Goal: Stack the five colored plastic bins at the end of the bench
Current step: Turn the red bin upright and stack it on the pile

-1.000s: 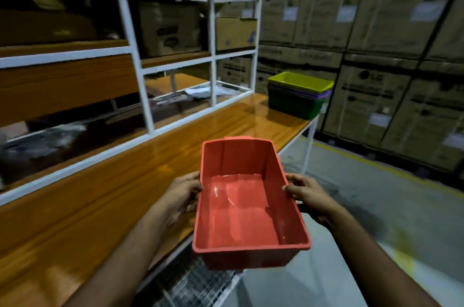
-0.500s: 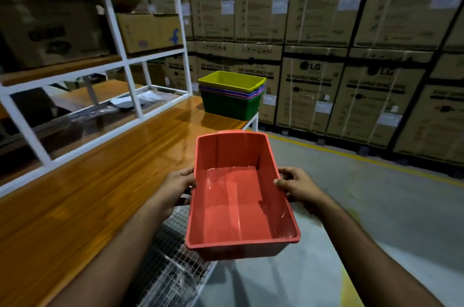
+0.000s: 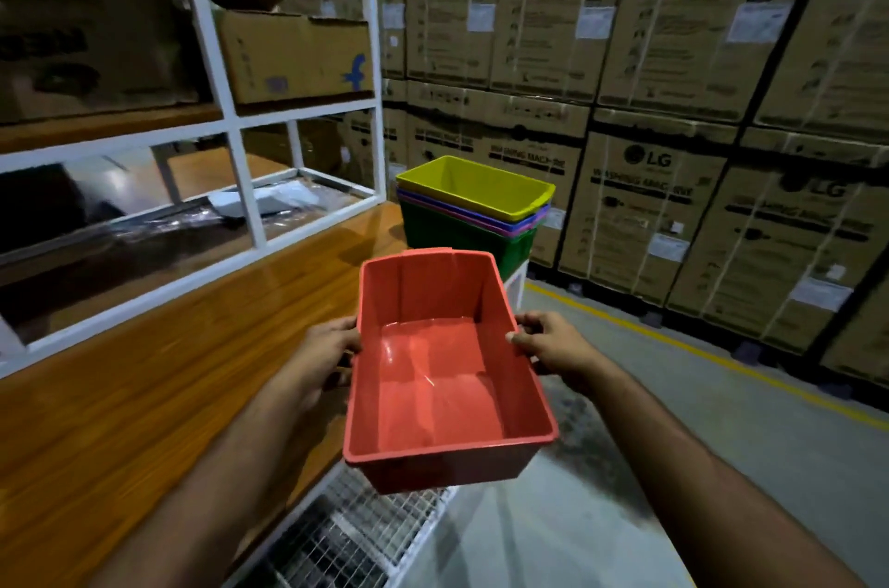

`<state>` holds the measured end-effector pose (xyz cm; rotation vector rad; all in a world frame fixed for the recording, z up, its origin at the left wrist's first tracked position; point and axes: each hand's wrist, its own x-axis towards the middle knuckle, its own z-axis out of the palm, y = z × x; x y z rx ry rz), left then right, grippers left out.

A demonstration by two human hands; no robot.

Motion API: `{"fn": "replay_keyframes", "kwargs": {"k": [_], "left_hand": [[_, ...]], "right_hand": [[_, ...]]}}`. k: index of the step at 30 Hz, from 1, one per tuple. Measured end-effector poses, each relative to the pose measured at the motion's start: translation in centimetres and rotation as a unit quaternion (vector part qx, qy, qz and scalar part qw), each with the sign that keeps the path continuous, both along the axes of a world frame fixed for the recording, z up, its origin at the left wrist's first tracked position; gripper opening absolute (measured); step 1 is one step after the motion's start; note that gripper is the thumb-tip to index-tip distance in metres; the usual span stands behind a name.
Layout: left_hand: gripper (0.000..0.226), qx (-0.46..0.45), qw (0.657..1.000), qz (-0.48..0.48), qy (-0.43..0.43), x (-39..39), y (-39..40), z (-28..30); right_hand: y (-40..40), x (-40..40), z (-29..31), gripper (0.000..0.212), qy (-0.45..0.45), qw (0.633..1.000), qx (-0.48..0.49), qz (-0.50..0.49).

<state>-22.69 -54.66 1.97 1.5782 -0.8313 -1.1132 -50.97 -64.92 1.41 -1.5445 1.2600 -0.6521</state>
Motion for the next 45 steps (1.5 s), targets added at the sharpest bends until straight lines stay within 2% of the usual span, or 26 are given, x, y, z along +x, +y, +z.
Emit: {"fn": "replay_keyframes", "kwargs": {"k": [8,10,12,14,15,17,18,22,25,26,29,34,39,45], "left_hand": [[0.04,0.028,0.998,0.064,-0.002,5.0,-2.9,-1.3],[0.028,0.042,0.993,0.103,-0.036,5.7,-3.6,-1.8],[0.017,0.066,0.978,0.148,-0.133,6.0,-4.5,-2.0],[0.019,0.106,0.929,0.181,-0.306,5.9,-5.0,-1.6],[0.032,0.108,0.888,0.189,-0.405,5.6,-5.3,-1.5],[0.049,0.051,0.814,0.162,-0.555,4.7,-6.1,-1.3],[0.052,0.017,0.789,0.127,-0.601,4.1,-6.8,-1.1],[0.058,-0.05,0.743,-0.057,-0.665,2.3,-10.3,-1.1],[0.056,-0.056,0.688,-0.143,-0.71,1.7,-12.5,-1.3],[0.05,-0.048,0.678,-0.157,-0.716,1.6,-12.9,-1.3],[0.03,0.002,0.674,-0.16,-0.721,1.9,-13.3,-0.9],[0.027,0.033,0.683,-0.105,-0.722,2.4,-13.4,-1.3],[0.028,0.084,0.739,-0.051,-0.667,4.0,-12.8,-2.0],[0.025,0.127,0.769,0.008,-0.626,5.2,-12.4,-2.4]], "right_hand": [[-6.9,6.9,-1.4,0.02,0.011,0.996,0.003,0.084],[-8.2,7.9,-1.4,0.016,0.025,0.994,-0.007,0.105],[-9.9,8.7,-1.5,0.016,0.052,0.989,-0.032,0.134],[-11.5,9.3,-1.5,0.015,0.099,0.979,-0.069,0.163],[-12.1,9.7,-1.4,0.014,0.123,0.972,-0.09,0.179],[-12.9,10.4,-1.0,0.019,0.17,0.953,-0.131,0.213],[-13.1,10.8,-0.6,0.024,0.191,0.941,-0.154,0.233],[-14.0,12.2,0.4,0.033,0.259,0.891,-0.228,0.296],[-14.6,12.8,0.6,0.033,0.261,0.868,-0.262,0.332],[-14.8,13.0,0.6,0.032,0.254,0.866,-0.265,0.341],[-15.2,13.5,0.3,0.028,0.23,0.869,-0.279,0.339],[-16.2,13.6,0.5,0.029,0.194,0.866,-0.372,0.273],[-17.0,12.6,0.9,0.033,0.228,0.849,-0.421,0.225],[-16.1,10.7,-0.1,0.036,0.24,0.836,-0.472,0.142]]}}
